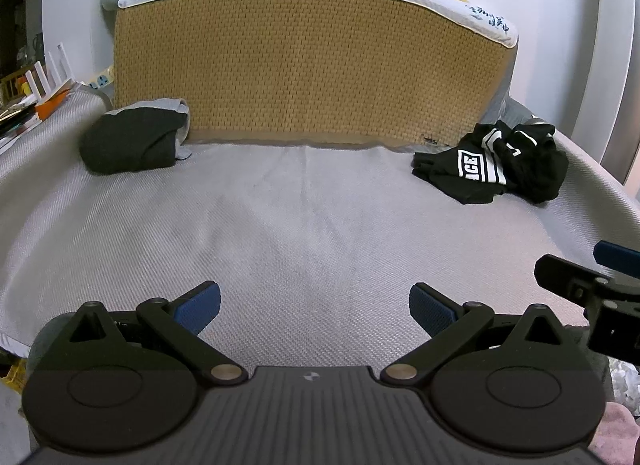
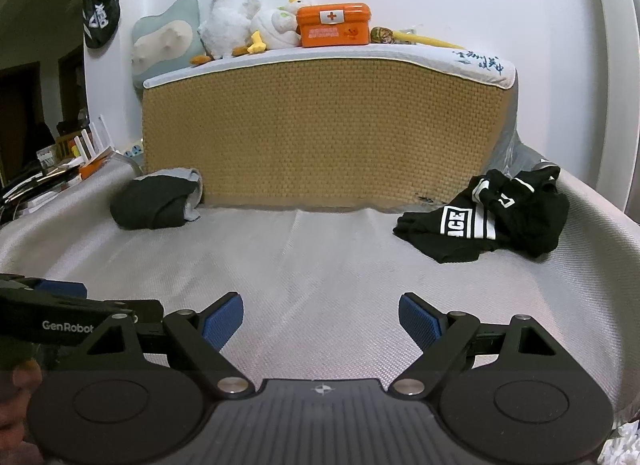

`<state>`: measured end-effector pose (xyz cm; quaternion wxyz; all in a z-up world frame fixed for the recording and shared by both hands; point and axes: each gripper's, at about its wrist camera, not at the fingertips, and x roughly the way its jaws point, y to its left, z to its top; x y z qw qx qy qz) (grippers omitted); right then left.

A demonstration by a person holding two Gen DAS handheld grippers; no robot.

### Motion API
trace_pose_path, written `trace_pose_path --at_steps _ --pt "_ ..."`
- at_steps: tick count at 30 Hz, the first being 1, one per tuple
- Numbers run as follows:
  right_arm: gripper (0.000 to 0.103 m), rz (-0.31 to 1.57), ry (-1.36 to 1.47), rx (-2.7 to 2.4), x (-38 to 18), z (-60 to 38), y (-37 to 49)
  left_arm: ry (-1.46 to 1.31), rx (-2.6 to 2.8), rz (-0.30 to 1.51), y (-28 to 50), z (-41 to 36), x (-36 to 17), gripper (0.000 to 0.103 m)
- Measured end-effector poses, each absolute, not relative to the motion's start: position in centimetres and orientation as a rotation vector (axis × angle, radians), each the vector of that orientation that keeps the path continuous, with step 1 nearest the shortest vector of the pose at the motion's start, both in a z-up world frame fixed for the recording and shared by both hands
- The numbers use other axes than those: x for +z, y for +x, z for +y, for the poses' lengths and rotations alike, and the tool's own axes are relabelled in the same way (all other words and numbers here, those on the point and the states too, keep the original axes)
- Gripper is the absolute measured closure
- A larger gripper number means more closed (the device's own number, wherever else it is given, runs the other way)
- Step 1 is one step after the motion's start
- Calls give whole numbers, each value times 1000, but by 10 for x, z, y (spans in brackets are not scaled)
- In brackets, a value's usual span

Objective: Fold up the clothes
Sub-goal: 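Move both open tools toward the black ACE shirt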

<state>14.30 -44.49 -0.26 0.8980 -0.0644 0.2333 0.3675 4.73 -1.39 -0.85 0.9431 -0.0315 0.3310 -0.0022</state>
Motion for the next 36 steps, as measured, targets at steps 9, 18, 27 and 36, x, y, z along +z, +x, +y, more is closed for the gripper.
trace_pose_path --at_steps 9,18,27,36 --pt "15 497 -147 764 -9 -437 154 -71 -6 684 62 -12 -12 0" --pt "17 483 -153 768 -11 -428 168 -75 -8 687 77 -12 -17 0" --pt "18 490 -147 779 -15 -419 186 -66 1 704 97 -14 -22 0" --pt "19 484 -146 786 -18 -411 209 -60 0 706 120 -14 -23 0"
